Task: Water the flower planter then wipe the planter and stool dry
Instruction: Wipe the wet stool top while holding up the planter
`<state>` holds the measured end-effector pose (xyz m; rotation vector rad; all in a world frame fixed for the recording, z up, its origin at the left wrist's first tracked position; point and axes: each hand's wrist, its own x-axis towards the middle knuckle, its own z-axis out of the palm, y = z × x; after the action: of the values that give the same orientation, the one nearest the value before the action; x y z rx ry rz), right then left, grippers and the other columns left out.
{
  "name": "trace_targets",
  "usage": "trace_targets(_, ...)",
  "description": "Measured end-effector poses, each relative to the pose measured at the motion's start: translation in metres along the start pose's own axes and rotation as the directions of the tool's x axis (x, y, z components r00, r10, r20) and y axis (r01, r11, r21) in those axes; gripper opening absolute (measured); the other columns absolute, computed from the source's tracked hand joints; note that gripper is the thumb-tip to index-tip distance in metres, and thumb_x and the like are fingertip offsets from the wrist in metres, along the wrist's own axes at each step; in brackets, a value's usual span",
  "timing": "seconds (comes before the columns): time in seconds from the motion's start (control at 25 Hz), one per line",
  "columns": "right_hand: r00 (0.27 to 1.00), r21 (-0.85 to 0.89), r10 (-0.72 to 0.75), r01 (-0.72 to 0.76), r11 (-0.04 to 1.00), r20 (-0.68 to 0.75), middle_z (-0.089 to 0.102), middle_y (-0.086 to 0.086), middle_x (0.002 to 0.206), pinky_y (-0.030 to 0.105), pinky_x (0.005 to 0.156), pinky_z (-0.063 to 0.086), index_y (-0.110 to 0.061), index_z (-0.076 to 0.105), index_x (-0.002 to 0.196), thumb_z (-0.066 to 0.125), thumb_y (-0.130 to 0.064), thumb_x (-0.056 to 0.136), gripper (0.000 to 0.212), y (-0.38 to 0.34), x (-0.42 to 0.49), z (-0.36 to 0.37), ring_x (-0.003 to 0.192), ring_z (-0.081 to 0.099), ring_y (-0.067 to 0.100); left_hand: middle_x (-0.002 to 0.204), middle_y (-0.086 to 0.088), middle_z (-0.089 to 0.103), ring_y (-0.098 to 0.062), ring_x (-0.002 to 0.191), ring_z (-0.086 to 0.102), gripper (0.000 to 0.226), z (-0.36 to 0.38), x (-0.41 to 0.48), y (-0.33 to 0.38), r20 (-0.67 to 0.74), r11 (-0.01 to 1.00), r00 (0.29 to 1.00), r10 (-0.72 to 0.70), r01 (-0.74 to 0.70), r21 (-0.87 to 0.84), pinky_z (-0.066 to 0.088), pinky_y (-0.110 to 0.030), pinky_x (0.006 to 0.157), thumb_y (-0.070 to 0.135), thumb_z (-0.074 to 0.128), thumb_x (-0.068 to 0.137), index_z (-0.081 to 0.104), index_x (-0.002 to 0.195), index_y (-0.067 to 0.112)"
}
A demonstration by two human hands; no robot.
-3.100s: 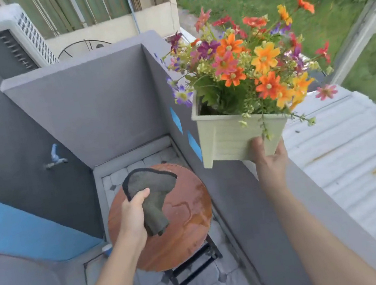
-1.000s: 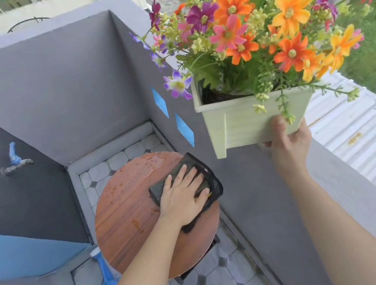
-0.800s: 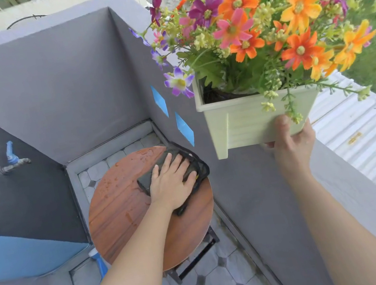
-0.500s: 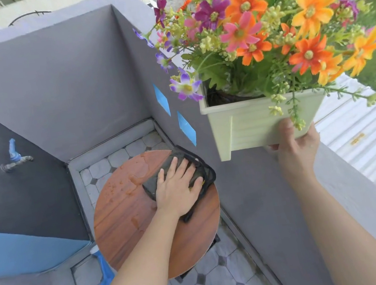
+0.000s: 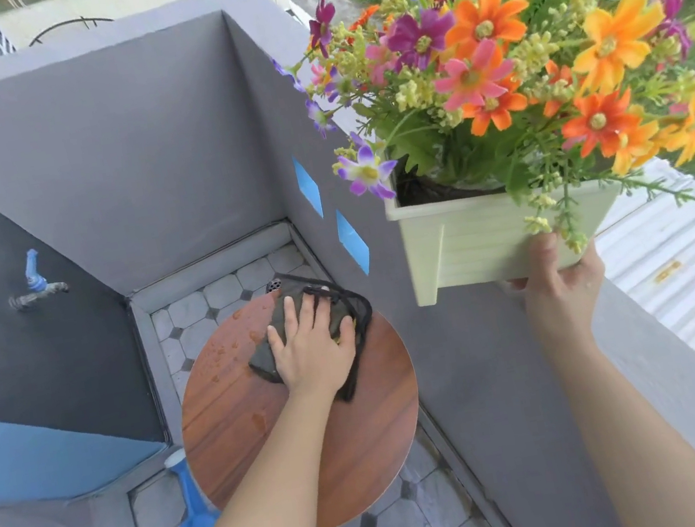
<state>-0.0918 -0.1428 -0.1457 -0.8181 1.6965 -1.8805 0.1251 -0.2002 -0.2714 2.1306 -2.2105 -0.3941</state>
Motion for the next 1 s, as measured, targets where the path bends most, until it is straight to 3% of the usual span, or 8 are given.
trace_targets(0.16, 1.000, -0.031, -0.015, 0.015, 0.999, -0.006, 0.054, -0.002, 0.074, 0.022, 0.045, 0.054, -0.028, 0.052, 0.084, 0.056, -0.052, 0.066, 0.030, 0.002, 0.001, -0.002, 0.071, 0.053, 0.018, 0.157, 0.007, 0.017, -0.020, 0.145, -0.002, 0.059, -0.005, 0.012, -0.020, -0.019, 0.990, 0.991, -0.134, 0.133, -0.037, 0.004, -0.054, 0.112, 0.054, 0.022, 0.093, 0.026, 0.146, 0.028)
trace_targets(0.32, 1.000, -0.013, 0.008, -0.008, 1.000, -0.013, 0.060, -0.013, 0.073, 0.037, 0.054, 0.058, -0.032, 0.055, 0.086, 0.058, -0.052, 0.067, 0.028, 0.005, 0.002, -0.003, 0.077, 0.057, 0.016, 0.158, 0.004, 0.017, -0.022, 0.145, -0.002, 0.061, -0.010, 0.012, -0.047, -0.053, 0.962, 0.962, -0.267, 0.263, -0.069, 0.004, -0.055, 0.112, 0.054, 0.020, 0.093, 0.025, 0.147, 0.025)
trace_targets(0.56, 0.999, 0.011, 0.040, -0.040, 0.999, -0.003, 0.060, -0.021, 0.070, 0.035, 0.056, 0.058, -0.033, 0.053, 0.087, 0.058, -0.052, 0.068, 0.028, 0.001, 0.000, -0.001, 0.073, 0.056, 0.002, 0.156, 0.000, 0.021, -0.028, 0.145, 0.004, 0.063, -0.017, -0.008, -0.082, -0.059, 0.910, 0.909, -0.412, 0.408, -0.074, 0.009, -0.057, 0.110, 0.054, 0.021, 0.093, 0.028, 0.146, 0.021)
trace_targets(0.76, 1.000, 0.008, 0.021, -0.021, 1.000, 0.010, 0.055, -0.009, 0.079, 0.029, 0.049, 0.057, -0.030, 0.053, 0.090, 0.057, -0.053, 0.067, 0.032, -0.005, -0.005, -0.002, 0.077, 0.054, 0.014, 0.154, -0.004, 0.025, -0.037, 0.139, 0.017, 0.064, -0.022, -0.041, -0.094, -0.025, 0.835, 0.839, -0.544, 0.538, -0.114, 0.017, -0.059, 0.105, 0.055, 0.022, 0.093, 0.029, 0.145, 0.019)
trace_targets(0.92, 1.000, -0.017, 0.013, -0.013, 1.000, 0.002, 0.058, -0.007, 0.079, 0.054, 0.061, 0.056, -0.031, 0.056, 0.087, 0.059, -0.050, 0.072, 0.025, 0.002, 0.000, -0.005, 0.079, 0.056, 0.021, 0.153, -0.008, 0.023, -0.043, 0.123, 0.034, 0.062, -0.022, -0.067, -0.095, 0.007, 0.795, 0.804, -0.595, 0.589, -0.147, 0.033, -0.060, 0.093, 0.055, 0.023, 0.093, 0.027, 0.144, 0.020)
trace_targets(1.0, 1.000, -0.022, 0.013, -0.012, 1.000, 0.007, 0.058, -0.008, 0.077, 0.060, 0.062, 0.055, -0.032, 0.057, 0.085, 0.059, -0.049, 0.073, 0.021, 0.004, 0.001, -0.006, 0.078, 0.056, 0.019, 0.145, -0.018, 0.033, -0.047, 0.117, 0.041, 0.061, -0.020, -0.079, -0.103, -0.005, 0.791, 0.806, -0.592, 0.580, -0.194, 0.038, -0.058, 0.089, 0.053, 0.026, 0.093, 0.029, 0.142, 0.017)
